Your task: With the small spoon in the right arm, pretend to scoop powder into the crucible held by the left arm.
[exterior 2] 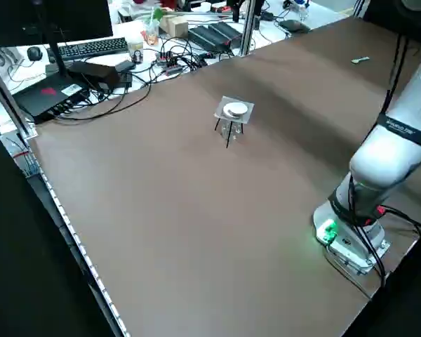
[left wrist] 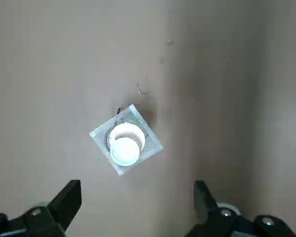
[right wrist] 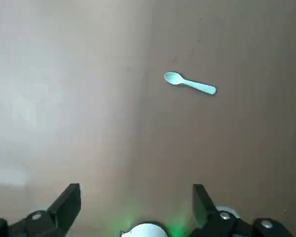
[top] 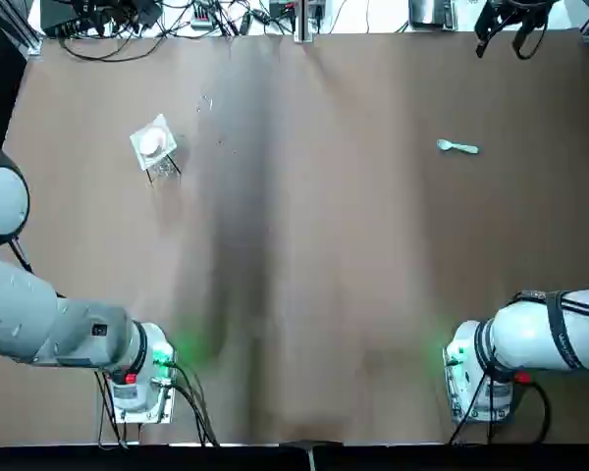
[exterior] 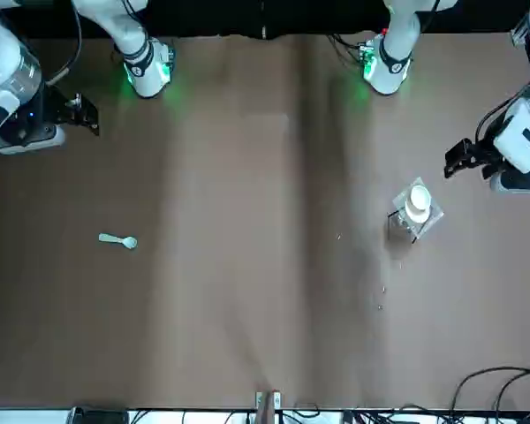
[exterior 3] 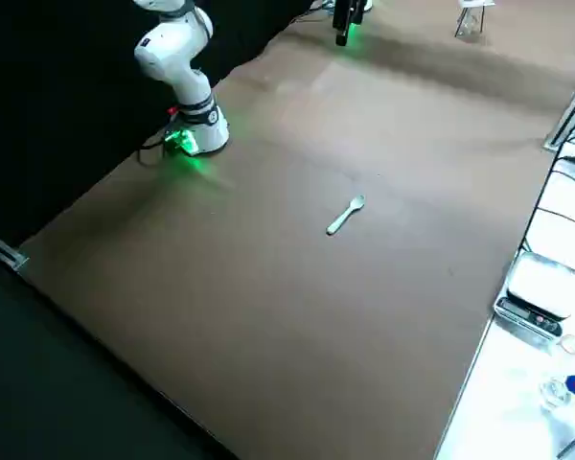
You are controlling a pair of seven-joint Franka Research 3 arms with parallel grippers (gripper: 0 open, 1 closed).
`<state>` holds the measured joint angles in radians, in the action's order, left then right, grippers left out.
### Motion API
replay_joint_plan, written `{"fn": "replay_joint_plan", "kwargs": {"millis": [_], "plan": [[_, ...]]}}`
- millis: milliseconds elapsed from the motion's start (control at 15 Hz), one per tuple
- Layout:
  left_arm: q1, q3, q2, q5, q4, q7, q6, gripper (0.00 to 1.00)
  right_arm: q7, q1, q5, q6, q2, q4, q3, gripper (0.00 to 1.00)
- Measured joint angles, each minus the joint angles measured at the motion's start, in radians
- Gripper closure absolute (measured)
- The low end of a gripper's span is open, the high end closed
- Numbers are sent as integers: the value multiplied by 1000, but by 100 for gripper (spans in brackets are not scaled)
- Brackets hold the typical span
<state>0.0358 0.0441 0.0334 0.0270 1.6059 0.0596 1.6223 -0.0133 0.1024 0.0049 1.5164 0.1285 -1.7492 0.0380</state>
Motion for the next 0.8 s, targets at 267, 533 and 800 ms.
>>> {"fn": "replay_joint_plan", "kwargs": {"millis": [267,533,800], "plan": [[0,0,0,0,0,0,0,0,0,0,0,0,0,0,2,0],[-16,-5,5,0,8,18,-1,0,-1,0,0,0,0,0,3,0],[-103,-9,68,0,29,10,-12,0,-90,0,0,12,-9,-31,3,0]]}}
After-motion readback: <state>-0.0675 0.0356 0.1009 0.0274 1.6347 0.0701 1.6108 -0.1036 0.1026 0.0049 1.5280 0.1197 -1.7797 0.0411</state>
